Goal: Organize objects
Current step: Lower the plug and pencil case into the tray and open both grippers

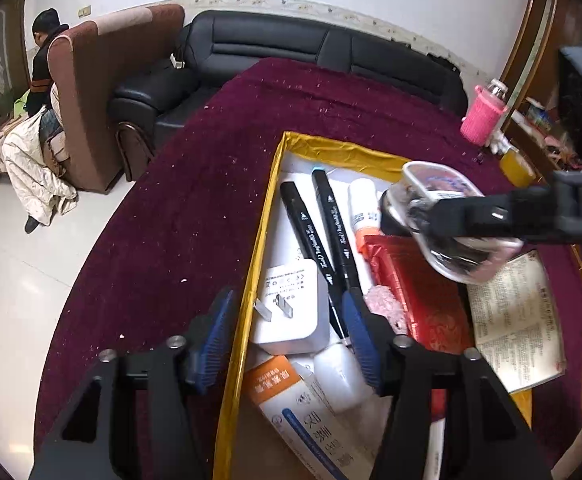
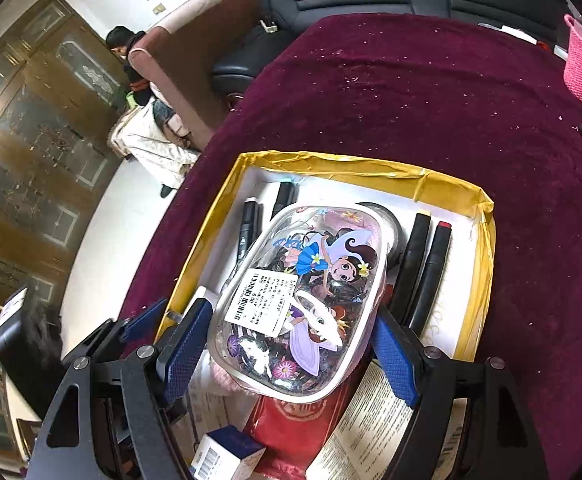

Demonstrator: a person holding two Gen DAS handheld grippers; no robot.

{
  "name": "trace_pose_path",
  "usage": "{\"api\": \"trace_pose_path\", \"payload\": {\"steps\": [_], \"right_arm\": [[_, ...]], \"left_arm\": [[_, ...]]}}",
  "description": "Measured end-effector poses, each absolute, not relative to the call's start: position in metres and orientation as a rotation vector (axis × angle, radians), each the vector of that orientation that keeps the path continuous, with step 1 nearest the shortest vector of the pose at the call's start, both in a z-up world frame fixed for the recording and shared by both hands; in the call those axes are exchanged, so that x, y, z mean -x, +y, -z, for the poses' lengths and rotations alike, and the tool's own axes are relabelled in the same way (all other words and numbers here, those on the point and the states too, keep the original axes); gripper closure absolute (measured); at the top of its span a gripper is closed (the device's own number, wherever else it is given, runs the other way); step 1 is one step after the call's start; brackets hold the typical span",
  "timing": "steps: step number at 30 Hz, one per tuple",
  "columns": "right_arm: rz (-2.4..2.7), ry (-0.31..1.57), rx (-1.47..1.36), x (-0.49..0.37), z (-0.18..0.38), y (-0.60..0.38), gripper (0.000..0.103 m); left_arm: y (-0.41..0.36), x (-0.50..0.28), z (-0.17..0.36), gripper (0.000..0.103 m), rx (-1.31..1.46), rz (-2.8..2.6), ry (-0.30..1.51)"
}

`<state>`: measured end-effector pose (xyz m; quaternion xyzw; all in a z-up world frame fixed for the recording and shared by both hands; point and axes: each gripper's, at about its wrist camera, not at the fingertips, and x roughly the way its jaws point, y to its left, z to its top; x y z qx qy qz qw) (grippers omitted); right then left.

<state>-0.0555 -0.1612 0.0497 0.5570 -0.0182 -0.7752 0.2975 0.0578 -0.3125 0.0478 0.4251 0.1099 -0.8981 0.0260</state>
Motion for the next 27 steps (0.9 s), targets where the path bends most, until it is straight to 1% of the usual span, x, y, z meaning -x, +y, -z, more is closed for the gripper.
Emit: {"api": "trace_pose_path", "payload": {"steps": [2, 4, 6, 9, 12, 18, 23, 27], "right_arm": [[2.073, -0.034, -1.487, 0.060, -0.051, -0.166, 0.020], [2.086, -0.019, -1.492, 0.065, -0.053, -0.172, 0.020], [2.096, 0.012, -1.498, 0.068, -0.054, -0.180, 0.020], [2.131, 0.082, -1.515, 0.075, -0.051, -0.192, 0.020], [2.155, 0.117, -1.535, 0.085, -0.045, -0.203, 0.020], [2.184, 0.142, -1.535, 0.092, -0.035, -0.214, 0.020], [2.141, 0.029, -1.554, 0.098, -0.029, -0.213, 0.019], [2.108, -0.025, -1.567, 0.100, -0.027, -0.208, 0.018]], "left_arm": [[-0.315, -0.065, -0.053, 0.033, -1.283, 2.782, 0.369], [-0.317, -0.073, -0.059, 0.030, -1.249, 2.795, 0.395], [-0.317, -0.084, -0.067, 0.024, -1.209, 2.812, 0.408], [-0.315, -0.098, -0.076, 0.021, -1.164, 2.837, 0.391], [-0.311, -0.109, -0.080, 0.019, -1.139, 2.850, 0.363], [-0.306, -0.122, -0.082, 0.019, -1.114, 2.869, 0.309], [-0.309, -0.123, -0.081, 0.018, -1.112, 2.855, 0.337], [-0.309, -0.126, -0.081, 0.018, -1.101, 2.842, 0.350]]}}
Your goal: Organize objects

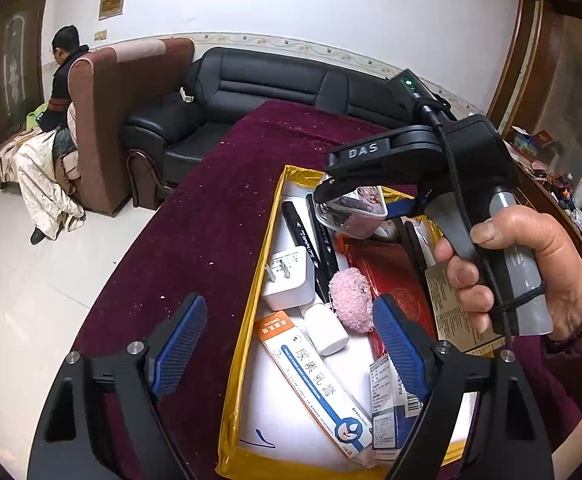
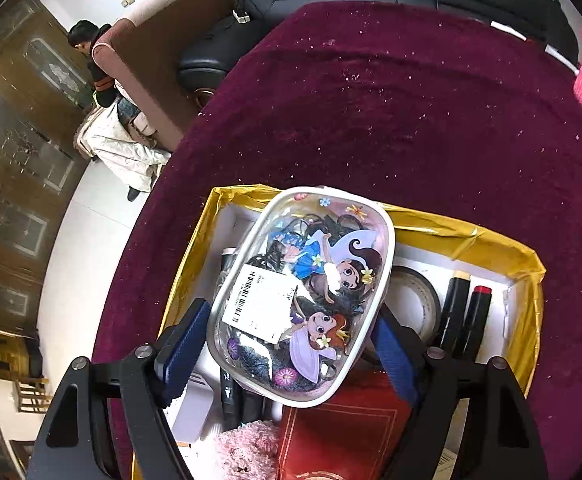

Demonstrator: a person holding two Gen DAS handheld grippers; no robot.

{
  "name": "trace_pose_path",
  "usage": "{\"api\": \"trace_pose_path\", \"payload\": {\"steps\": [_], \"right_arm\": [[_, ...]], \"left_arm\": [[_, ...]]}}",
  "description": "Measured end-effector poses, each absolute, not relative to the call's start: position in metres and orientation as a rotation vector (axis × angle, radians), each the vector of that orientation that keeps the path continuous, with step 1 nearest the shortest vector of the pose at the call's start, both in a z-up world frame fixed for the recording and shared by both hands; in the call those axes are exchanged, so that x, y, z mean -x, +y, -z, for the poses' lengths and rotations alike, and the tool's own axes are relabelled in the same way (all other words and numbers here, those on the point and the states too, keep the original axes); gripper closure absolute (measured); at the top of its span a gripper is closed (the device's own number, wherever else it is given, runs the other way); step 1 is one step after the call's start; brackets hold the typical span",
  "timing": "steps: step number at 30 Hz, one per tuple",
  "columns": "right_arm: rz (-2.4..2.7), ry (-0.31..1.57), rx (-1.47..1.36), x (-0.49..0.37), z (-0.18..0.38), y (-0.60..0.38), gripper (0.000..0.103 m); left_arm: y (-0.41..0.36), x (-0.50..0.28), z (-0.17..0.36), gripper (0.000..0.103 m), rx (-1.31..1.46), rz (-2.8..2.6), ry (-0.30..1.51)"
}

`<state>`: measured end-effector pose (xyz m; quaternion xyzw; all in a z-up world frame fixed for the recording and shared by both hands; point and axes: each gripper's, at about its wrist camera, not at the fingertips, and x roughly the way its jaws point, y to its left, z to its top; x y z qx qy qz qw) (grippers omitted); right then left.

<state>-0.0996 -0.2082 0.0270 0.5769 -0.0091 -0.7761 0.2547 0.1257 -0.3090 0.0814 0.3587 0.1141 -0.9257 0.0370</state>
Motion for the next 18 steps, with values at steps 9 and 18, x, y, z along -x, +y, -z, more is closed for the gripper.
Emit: {"api": "trace_pose_path", "payload": {"steps": [9, 18], "right_arm": [[2.122, -0.193, -1.406, 0.074, -0.084, -0.152, 0.010], [2.123, -0.189, -1.409, 0.018, -0.067, -0.074, 0.006]], "left_arm": [[-0.301, -0.135, -0.085, 0.015, -1.070, 2.830, 0.356], [-0.290, -0.149, -0.092, 0.014, -1.015, 2.852, 0.413]]}}
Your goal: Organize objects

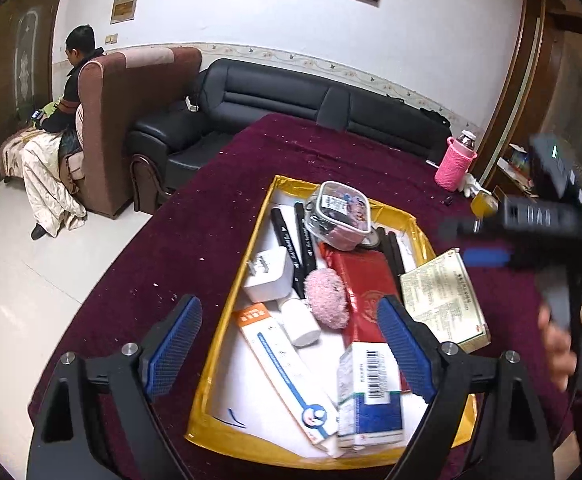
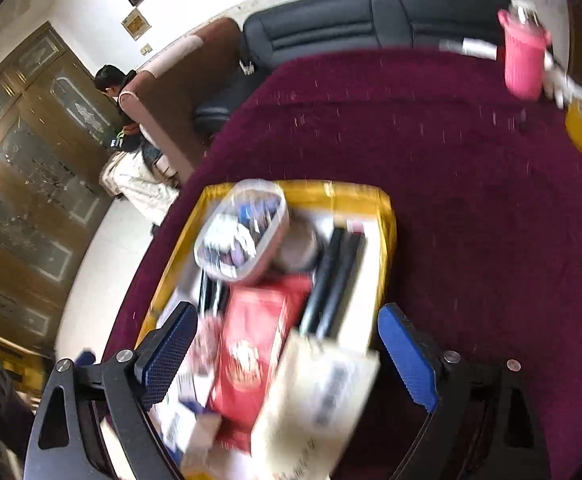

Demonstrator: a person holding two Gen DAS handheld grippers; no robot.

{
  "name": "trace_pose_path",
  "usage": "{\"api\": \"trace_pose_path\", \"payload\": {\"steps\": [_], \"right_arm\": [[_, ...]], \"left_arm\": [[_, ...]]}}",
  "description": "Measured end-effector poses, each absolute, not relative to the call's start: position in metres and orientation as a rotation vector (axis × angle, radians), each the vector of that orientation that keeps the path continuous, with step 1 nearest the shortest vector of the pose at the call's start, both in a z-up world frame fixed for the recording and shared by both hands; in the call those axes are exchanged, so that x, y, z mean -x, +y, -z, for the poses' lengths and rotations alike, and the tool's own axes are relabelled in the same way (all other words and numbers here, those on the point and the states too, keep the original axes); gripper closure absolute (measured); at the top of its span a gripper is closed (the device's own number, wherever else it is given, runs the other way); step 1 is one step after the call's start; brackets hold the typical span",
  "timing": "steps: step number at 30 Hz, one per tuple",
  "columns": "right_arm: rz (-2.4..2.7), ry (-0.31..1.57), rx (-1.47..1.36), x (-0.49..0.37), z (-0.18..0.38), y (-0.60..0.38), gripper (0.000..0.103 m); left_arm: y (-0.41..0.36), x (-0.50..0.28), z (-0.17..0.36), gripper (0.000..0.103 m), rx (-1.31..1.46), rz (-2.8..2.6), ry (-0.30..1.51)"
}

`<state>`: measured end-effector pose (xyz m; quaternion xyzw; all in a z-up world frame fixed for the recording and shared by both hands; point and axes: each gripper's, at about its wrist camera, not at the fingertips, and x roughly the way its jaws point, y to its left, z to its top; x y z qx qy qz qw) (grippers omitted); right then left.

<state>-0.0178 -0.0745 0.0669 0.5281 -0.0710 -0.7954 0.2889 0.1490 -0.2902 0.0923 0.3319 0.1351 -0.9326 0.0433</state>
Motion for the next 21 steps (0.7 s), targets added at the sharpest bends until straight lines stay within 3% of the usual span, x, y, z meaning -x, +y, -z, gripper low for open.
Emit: {"api": "trace_pose_path", "payload": {"steps": [11, 21], "right_arm": [[2.080, -0.260, -1.316, -0.012, -0.072, -0.067, 0.007], [1.993, -0.292, -1.248, -0.045, -0.075, -0.065, 0.007]], "left_arm": [[-0.274, -0.163, -0.095, 0.014, -1.012, 2.841, 0.411], [-0.258, -0.175, -0.100, 0.012, -0.924, 2.812, 0.288]]}}
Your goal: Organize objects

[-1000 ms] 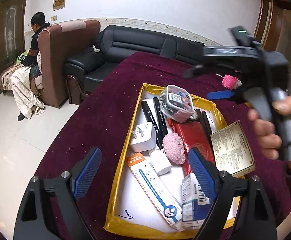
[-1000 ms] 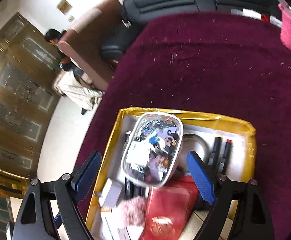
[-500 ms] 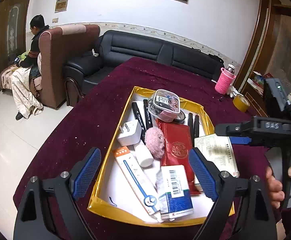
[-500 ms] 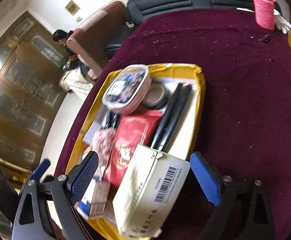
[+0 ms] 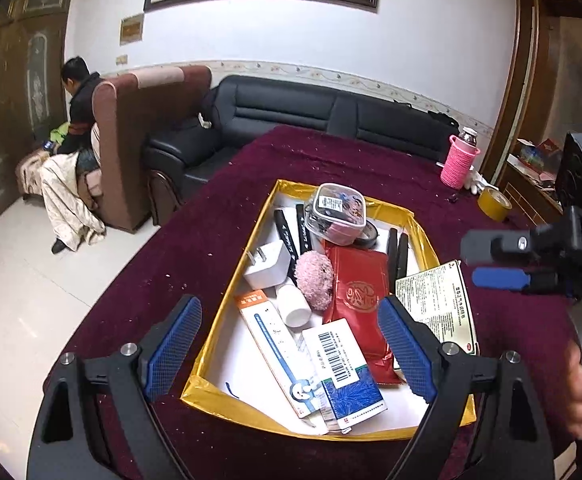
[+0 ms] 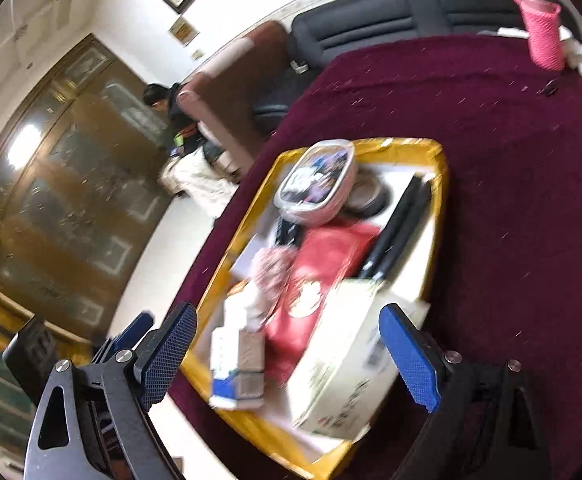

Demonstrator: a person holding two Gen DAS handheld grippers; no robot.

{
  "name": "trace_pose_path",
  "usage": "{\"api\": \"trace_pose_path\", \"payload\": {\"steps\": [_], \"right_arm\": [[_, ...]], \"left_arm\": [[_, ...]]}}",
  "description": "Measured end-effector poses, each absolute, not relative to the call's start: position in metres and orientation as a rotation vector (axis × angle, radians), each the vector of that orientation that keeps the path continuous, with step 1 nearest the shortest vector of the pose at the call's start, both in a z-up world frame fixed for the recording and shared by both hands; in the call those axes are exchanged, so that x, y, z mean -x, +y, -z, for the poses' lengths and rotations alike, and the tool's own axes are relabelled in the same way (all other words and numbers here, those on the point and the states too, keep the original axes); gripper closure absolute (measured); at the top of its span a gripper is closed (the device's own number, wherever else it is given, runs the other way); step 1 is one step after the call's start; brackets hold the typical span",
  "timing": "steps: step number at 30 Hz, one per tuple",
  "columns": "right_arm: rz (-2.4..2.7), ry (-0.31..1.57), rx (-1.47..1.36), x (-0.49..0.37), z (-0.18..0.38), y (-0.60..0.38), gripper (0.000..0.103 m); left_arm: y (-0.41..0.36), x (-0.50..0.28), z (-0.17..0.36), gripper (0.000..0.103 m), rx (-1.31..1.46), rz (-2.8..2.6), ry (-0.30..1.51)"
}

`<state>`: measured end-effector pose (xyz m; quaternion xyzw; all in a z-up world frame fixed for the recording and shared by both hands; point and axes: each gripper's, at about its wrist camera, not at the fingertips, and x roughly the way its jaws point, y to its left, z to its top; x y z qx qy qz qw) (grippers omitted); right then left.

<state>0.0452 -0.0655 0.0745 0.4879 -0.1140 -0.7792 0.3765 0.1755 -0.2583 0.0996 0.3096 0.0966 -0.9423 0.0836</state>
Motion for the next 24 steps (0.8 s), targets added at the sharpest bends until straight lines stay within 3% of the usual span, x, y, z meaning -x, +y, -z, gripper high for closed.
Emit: {"api": "trace_pose_path", "payload": {"steps": [8, 15, 24], "right_arm": [[2.186, -0.226, -1.118, -0.084, -0.073, -0.049, 0.007], [2.383, -0.191, -1.029, -0.100, -0.073, -0.019, 0.007], [2.568, -0.119, -0.941, -0.112, -0.073, 0.012, 0.006]], "left_arm": [[-0.244, -0.183, -0.108, 0.000, -0.831, 2.819, 0.226], [-0.216, -0.185, -0.119, 0.000, -0.751, 2.783, 0.087], [-0.196, -0.185, -0.127, 0.000, -0.728, 2.690, 0.058]]}}
